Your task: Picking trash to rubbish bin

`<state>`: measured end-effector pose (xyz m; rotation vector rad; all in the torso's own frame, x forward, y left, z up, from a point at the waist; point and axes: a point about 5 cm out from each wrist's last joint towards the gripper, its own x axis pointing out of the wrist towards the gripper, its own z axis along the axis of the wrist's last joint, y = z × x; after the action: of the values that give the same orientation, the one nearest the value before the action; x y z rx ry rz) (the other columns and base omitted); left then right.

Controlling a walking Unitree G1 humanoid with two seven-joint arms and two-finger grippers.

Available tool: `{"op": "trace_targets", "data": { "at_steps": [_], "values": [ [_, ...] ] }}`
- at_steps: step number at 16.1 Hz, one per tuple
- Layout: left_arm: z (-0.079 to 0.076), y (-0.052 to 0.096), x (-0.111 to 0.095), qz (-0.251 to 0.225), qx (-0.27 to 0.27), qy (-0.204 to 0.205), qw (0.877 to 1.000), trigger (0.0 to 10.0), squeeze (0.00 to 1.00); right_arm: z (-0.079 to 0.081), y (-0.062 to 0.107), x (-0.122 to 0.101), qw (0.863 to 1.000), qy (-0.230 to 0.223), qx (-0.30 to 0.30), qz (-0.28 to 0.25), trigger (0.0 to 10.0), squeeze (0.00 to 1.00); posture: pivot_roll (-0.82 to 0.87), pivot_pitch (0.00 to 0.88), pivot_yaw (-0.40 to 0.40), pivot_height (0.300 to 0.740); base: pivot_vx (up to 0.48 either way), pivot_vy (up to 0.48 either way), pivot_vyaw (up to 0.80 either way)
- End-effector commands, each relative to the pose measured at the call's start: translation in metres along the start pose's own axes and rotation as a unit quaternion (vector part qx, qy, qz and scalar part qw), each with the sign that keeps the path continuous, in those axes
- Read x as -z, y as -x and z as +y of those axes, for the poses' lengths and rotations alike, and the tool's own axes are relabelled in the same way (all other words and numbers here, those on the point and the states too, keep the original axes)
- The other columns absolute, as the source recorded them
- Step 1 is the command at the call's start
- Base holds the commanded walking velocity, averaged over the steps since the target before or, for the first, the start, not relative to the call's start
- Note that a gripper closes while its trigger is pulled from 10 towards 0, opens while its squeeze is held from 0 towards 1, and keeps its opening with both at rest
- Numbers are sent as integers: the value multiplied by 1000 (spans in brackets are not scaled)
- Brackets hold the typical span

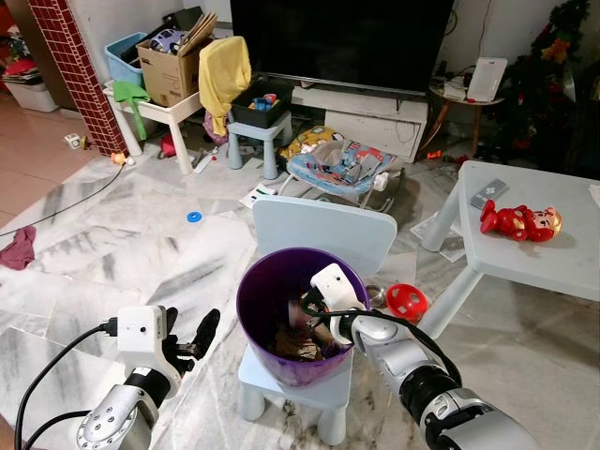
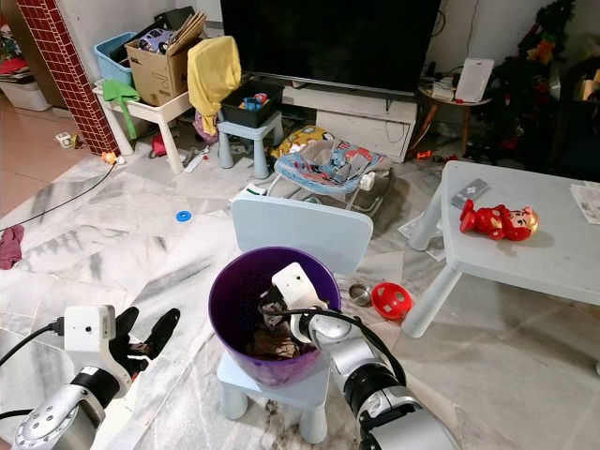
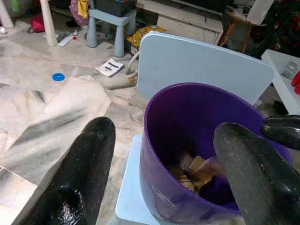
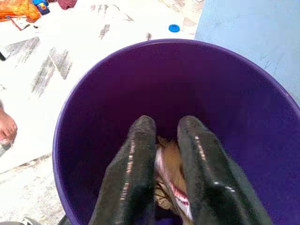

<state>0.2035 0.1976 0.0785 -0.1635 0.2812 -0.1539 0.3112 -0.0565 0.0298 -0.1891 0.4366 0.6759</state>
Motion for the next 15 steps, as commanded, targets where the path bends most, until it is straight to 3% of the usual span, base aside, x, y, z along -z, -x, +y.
{"op": "trace_targets", "data": {
  "at_steps": [1, 5, 11, 12, 15],
  "values": [
    [0, 0, -2, 1, 2, 1, 1000, 10000, 0, -2, -1, -4, 1000, 2, -2, -4, 10000, 1000, 183, 3, -22, 740, 0, 0, 0],
    [1, -2, 1, 3, 4, 0, 1000, 10000, 0, -4, 0, -6, 1000, 6, 4, -12, 10000, 1000, 178, 4, -25, 740, 0, 0, 0],
    [2, -21, -15, -34, 2, -19, 999, 10000, 0, -20, 8, -36, 990, 0, 53, -132, 10000, 1000, 138, 0, -31, 740, 0, 0, 0],
    [-1, -29, -24, -52, 2, -18, 998, 10000, 0, -30, 16, -41, 983, -9, 84, -166, 10000, 1000, 129, 0, -34, 740, 0, 0, 0],
    [-10, -36, -36, -72, 3, -20, 997, 10000, 0, -43, 29, -43, 973, -20, 116, -198, 10000, 1000, 112, 0, -41, 740, 0, 0, 0]
  ]
}}
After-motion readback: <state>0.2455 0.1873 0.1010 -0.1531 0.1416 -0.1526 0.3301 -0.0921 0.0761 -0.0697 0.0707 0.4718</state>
